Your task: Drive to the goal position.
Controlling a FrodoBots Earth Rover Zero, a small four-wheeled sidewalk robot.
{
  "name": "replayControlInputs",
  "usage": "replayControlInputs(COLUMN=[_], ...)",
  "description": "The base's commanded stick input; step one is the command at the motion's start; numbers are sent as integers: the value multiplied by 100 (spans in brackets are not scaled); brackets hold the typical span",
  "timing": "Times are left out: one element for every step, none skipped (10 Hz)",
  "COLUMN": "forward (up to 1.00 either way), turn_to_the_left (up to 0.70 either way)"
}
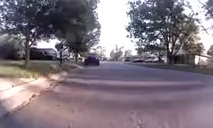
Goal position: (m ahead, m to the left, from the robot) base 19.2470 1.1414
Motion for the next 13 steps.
replayControlInputs(forward=[100, 100, 100, 100, 100, 100, 100, 100, 100, 100, 100, 100, 100], turn_to_the_left=[-11, 0, 0, 0, 0, 0, 0, 0, 0, 0, 0, 0, 0])
